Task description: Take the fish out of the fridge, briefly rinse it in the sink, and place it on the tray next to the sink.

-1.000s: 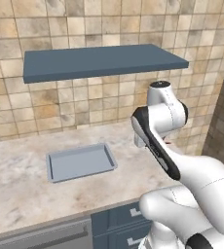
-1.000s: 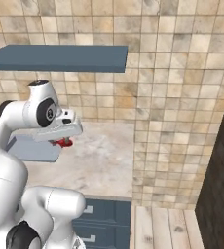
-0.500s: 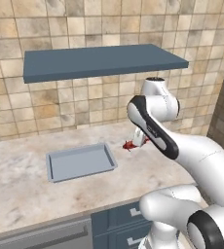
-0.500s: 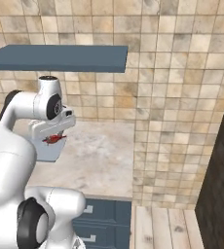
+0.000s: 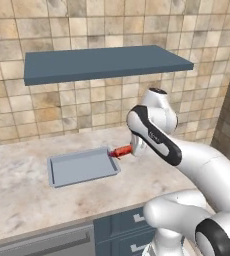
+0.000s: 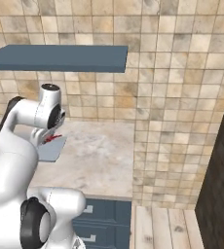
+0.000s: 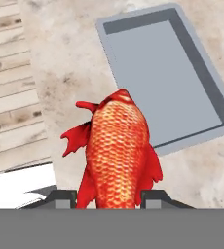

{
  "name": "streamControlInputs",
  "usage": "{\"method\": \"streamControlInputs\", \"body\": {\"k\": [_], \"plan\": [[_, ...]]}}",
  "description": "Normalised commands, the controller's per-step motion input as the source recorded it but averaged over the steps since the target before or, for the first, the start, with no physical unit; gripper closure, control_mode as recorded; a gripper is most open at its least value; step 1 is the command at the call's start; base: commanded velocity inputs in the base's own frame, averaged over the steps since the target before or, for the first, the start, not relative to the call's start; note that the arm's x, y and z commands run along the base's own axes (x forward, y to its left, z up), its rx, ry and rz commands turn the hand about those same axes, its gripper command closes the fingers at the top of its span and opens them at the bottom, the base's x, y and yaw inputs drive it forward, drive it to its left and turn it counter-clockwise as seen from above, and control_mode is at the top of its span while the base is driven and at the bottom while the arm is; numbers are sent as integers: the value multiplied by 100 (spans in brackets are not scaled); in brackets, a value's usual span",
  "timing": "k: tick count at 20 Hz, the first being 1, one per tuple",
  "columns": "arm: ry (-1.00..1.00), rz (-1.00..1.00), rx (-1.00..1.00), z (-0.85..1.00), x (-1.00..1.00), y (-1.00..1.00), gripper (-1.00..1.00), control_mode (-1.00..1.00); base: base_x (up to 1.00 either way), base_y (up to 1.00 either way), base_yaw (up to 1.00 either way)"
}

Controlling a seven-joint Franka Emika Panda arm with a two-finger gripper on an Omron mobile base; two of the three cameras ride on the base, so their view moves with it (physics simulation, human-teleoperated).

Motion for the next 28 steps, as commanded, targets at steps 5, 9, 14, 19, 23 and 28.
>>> {"method": "streamControlInputs", "body": {"k": [5, 9, 14, 19, 23, 28], "plan": [[-12, 9, 4, 0, 5, 37, 100, -100, 0, 0, 0], [0, 0, 0, 0, 68, 78, 100, -100, 0, 0, 0], [5, 0, 0, -2, 94, 100, 100, -100, 0, 0, 0], [25, 0, -1, -15, 75, 54, 100, -100, 0, 0, 0], [38, 1, -4, -62, 12, 1, 100, -100, 0, 0, 0], [25, 1, -1, -49, 1, 0, 100, -100, 0, 0, 0]]}}
